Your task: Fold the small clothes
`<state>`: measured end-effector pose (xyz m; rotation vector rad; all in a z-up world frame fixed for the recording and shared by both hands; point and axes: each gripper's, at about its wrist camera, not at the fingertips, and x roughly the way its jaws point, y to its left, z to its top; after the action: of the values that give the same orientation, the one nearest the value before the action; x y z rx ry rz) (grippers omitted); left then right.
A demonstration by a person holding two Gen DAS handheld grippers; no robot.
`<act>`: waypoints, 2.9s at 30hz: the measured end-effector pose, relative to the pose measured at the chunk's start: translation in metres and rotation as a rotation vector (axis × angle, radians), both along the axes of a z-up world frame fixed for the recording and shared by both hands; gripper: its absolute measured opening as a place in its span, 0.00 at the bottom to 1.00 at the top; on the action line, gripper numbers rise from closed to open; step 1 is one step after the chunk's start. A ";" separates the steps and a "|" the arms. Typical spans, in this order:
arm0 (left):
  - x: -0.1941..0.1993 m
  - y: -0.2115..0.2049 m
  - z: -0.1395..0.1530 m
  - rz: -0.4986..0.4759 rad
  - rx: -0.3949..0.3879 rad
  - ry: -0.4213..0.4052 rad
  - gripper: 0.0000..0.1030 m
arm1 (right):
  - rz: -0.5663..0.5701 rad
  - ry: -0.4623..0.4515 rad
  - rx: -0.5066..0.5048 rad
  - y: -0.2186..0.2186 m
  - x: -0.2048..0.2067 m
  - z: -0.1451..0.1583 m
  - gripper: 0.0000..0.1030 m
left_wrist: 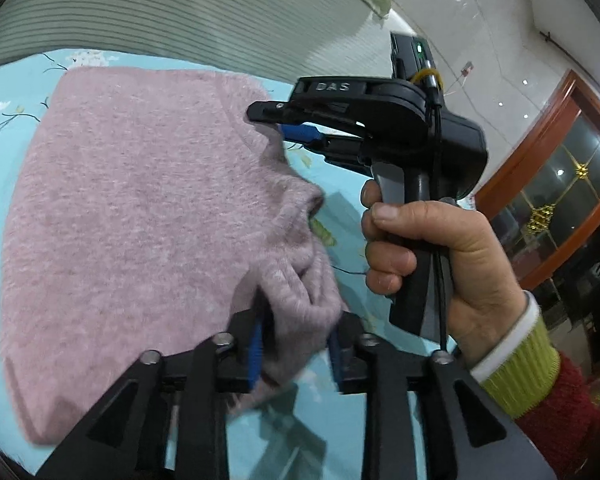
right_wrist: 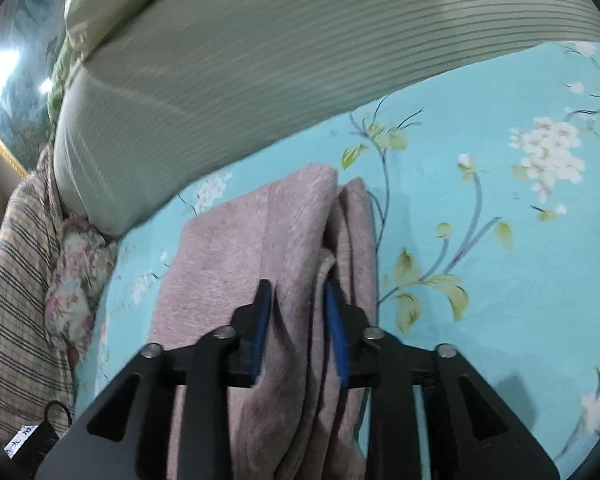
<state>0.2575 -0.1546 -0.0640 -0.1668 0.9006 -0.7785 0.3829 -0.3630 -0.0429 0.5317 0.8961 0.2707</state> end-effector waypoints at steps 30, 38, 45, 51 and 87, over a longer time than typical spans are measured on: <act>0.122 0.120 -0.040 0.236 -0.097 0.283 0.76 | 0.099 0.138 0.129 0.008 -0.020 -0.051 0.74; 0.131 0.111 -0.037 0.190 -0.127 0.246 0.36 | 0.115 0.140 0.175 0.015 -0.019 -0.049 0.30; 0.085 0.144 0.000 0.208 -0.137 0.147 0.31 | 0.221 0.063 0.191 0.066 -0.040 -0.014 0.29; 0.029 0.215 0.033 0.297 -0.098 0.068 0.31 | 0.350 0.026 0.253 0.140 -0.052 -0.011 0.29; -0.163 0.303 -0.012 0.452 0.162 -0.012 0.60 | 0.444 -0.019 0.080 0.175 -0.176 -0.007 0.52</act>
<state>0.0946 0.1484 -0.0755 -0.2130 0.8684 -0.2858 0.2067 -0.1878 -0.0498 0.3977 0.9829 0.7156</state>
